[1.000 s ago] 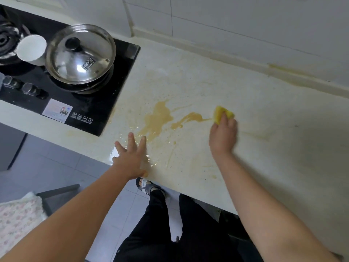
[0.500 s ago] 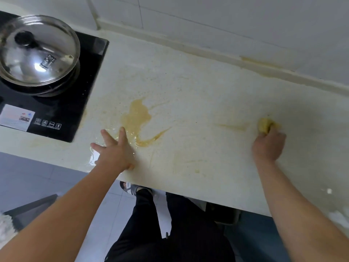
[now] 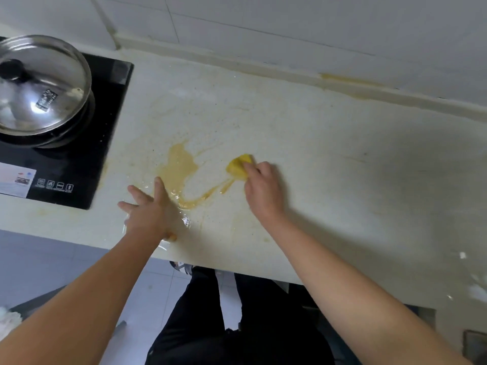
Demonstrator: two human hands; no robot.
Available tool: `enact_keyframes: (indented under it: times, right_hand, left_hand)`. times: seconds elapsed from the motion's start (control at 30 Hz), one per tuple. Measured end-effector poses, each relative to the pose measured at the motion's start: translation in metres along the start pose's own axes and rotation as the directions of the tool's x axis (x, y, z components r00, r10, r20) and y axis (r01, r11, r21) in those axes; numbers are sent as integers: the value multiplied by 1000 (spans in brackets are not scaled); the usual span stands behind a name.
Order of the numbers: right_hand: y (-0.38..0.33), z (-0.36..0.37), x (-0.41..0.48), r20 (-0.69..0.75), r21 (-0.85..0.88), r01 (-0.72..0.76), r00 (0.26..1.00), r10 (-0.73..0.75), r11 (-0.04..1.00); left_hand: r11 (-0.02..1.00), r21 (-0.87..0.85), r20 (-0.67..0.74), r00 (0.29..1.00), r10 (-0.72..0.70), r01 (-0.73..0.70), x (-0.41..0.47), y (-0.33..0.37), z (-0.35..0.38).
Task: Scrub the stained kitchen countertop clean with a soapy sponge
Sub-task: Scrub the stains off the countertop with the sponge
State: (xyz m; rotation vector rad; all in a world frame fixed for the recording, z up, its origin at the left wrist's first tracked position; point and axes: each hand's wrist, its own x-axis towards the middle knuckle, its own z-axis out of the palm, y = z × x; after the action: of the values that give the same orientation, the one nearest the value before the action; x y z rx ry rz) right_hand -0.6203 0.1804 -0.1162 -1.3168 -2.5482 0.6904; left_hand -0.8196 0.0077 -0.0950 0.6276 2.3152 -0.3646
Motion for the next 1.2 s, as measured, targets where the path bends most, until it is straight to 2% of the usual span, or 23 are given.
enact_keyframes:
  times: [0.07, 0.1, 0.13, 0.2, 0.23, 0.27, 0.3, 0.33, 0.43, 0.5, 0.53, 0.57, 0.6, 0.63, 0.7, 0.77, 0.8, 0.87, 1.0, 1.1, 1.13, 1.17, 1.2]
  right_hand:
    - [58, -32, 12, -162, -27, -231, 961, 224, 973]
    - [93, -52, 18, -246, -49, -369, 905, 347, 928]
    - [133, -73, 20, -323, -47, -515, 819, 475, 856]
    - [194, -107, 23, -396, 80, -760, 569, 721, 644]
    - [209, -114, 25, -396, 156, -827, 448, 802, 539]
    - [214, -114, 29, -394, 196, -852, 386, 834, 486]
    - [207, -106, 35, -390, 183, -850, 400, 830, 495]
    - [192, -92, 42, -395, 143, -815, 474, 787, 562]
    - [112, -41, 63, -372, 11, -564, 764, 527, 825]
    - [73, -27, 71, -177, -161, -265, 955, 237, 951]
    - [72, -33, 80, -79, -184, -165, 985, 153, 969]
    - [82, -44, 88, -72, -194, -154, 987, 142, 969]
    - [99, -57, 95, -138, -201, -245, 966, 220, 949]
    - [123, -71, 105, -233, -183, -383, 912, 338, 906]
    - [172, -99, 123, -382, -69, -643, 724, 575, 763]
    - [195, -113, 150, -411, 31, -768, 573, 709, 640]
    - [195, -114, 163, -410, 52, -785, 547, 730, 617]
    - [179, -106, 188, -373, 29, -753, 602, 706, 657]
    - [98, -50, 203, -242, -55, -553, 815, 526, 832]
    - [4, 9, 176, -4, -117, -174, 985, 175, 978]
    - [-28, 24, 158, 90, -141, 16, 996, -3, 990]
    - [-49, 35, 137, 186, -162, 209, 966, -178, 964]
    - [-69, 45, 114, 287, -153, 402, 892, -348, 903]
  left_hand:
    - [1000, 2, -25, 1000, 11, -11, 1, 0, -1]
    - [1000, 4, -26, 1000, 8, -8, 1, 1, -2]
    - [1000, 9, -20, 1000, 7, -7, 1, 2, -3]
    - [1000, 2, -20, 1000, 6, -6, 1, 5, -5]
    - [1000, -1, -42, 999, 1, -1, 3, 7, -5]
    - [1000, 2, -60, 998, -7, 7, 4, 10, -6]
    - [1000, 3, -69, 998, -11, 11, 5, 12, -7]
    - [1000, 4, -73, 997, -16, 17, 6, 15, -7]
    - [1000, 23, -64, 998, -12, 14, 8, 16, -10]
    - [999, 36, -55, 998, -17, 19, 7, 14, -12]
    - [999, 43, -52, 998, -23, 26, 6, 13, -14]
    - [998, 51, -52, 998, -25, 28, 6, 12, -14]
    - [998, 60, -54, 998, -17, 20, 7, 11, -15]
    - [998, 59, -50, 999, -6, 9, 9, 12, -15]
    - [999, 50, -50, 999, -2, 5, 12, 14, -17]
    - [999, 44, -46, 999, 1, 1, 15, 15, -19]
    - [999, 40, -41, 999, 5, -4, 17, 16, -21]
    - [999, 35, -38, 999, 2, 0, 20, 15, -25]
    - [998, 44, -45, 998, 54, -52, 23, 19, -22]
    - [998, 40, -51, 998, 45, -43, 19, 13, -25]
    - [999, 22, -42, 998, 46, -45, 19, 8, -26]
    - [998, 5, -35, 997, 64, -64, 19, 8, -26]
    - [997, -11, -37, 996, 79, -79, 20, 2, -27]
